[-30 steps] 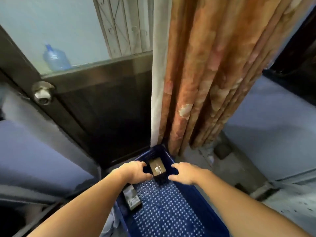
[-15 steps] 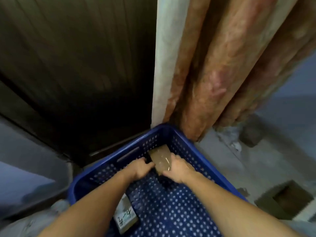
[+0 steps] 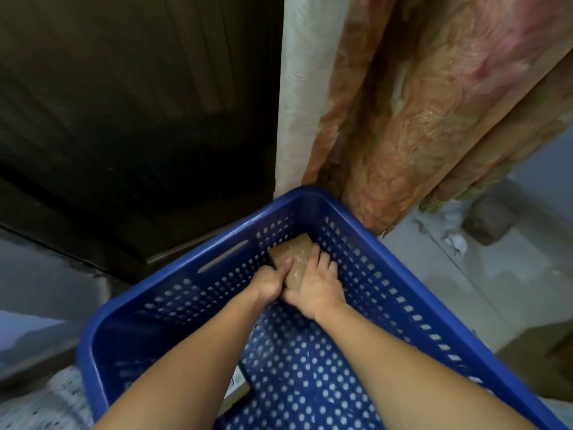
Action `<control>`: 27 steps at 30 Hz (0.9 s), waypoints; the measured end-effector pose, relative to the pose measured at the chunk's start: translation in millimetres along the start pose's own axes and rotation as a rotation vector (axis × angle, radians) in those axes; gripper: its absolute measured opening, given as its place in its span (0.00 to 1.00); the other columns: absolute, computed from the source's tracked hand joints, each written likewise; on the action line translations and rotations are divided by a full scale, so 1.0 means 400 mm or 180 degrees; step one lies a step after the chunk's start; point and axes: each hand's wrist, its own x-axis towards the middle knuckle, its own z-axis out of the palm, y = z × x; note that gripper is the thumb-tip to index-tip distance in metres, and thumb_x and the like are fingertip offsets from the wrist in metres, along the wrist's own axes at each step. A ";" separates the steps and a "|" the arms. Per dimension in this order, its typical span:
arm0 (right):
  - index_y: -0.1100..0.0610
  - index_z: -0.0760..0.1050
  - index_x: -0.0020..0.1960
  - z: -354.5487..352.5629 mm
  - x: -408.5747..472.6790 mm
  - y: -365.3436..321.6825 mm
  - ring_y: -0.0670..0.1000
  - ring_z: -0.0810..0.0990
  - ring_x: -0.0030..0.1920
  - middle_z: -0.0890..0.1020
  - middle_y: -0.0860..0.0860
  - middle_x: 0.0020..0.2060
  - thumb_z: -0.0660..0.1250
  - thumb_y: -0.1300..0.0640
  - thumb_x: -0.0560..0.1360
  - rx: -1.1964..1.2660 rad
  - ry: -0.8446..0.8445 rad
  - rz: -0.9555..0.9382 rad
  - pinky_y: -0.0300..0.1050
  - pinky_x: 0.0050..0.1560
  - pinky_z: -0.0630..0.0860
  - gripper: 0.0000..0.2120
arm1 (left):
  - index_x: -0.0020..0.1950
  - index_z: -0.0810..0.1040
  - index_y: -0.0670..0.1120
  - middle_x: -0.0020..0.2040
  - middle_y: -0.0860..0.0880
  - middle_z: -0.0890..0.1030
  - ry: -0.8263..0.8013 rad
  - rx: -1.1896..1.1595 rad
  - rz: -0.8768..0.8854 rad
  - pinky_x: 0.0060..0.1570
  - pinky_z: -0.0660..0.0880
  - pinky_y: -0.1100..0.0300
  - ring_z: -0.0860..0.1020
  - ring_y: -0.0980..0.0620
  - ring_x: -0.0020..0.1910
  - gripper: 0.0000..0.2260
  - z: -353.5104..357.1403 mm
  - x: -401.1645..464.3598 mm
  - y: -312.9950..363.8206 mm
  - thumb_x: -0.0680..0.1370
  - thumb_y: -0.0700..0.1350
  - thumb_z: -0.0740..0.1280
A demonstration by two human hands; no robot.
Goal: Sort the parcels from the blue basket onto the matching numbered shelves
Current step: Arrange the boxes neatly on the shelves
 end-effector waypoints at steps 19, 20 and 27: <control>0.49 0.37 0.81 -0.106 -0.173 0.050 0.60 0.63 0.74 0.58 0.55 0.76 0.74 0.37 0.65 0.1073 -0.0515 0.0331 0.58 0.73 0.65 0.60 | 0.65 0.78 0.42 0.57 0.41 0.82 -0.0036 0.0148 -0.0114 0.53 0.78 0.53 0.81 0.45 0.54 0.21 -0.057 -0.313 0.058 0.86 0.56 0.56; 0.47 0.39 0.81 -0.134 -0.215 0.061 0.60 0.64 0.74 0.59 0.54 0.76 0.74 0.35 0.63 0.1319 -0.0584 0.0429 0.58 0.73 0.65 0.60 | 0.67 0.77 0.43 0.59 0.43 0.82 -0.0065 0.0074 -0.0085 0.55 0.78 0.53 0.81 0.46 0.56 0.18 -0.070 -0.366 0.067 0.86 0.54 0.58; 0.42 0.53 0.80 -0.538 -0.539 0.024 0.54 0.69 0.72 0.67 0.46 0.75 0.75 0.30 0.59 0.2467 -0.0917 0.0524 0.54 0.71 0.68 0.57 | 0.77 0.69 0.49 0.74 0.48 0.72 0.0392 0.0321 0.0137 0.70 0.68 0.53 0.73 0.47 0.71 0.28 -0.177 -0.776 0.289 0.79 0.54 0.71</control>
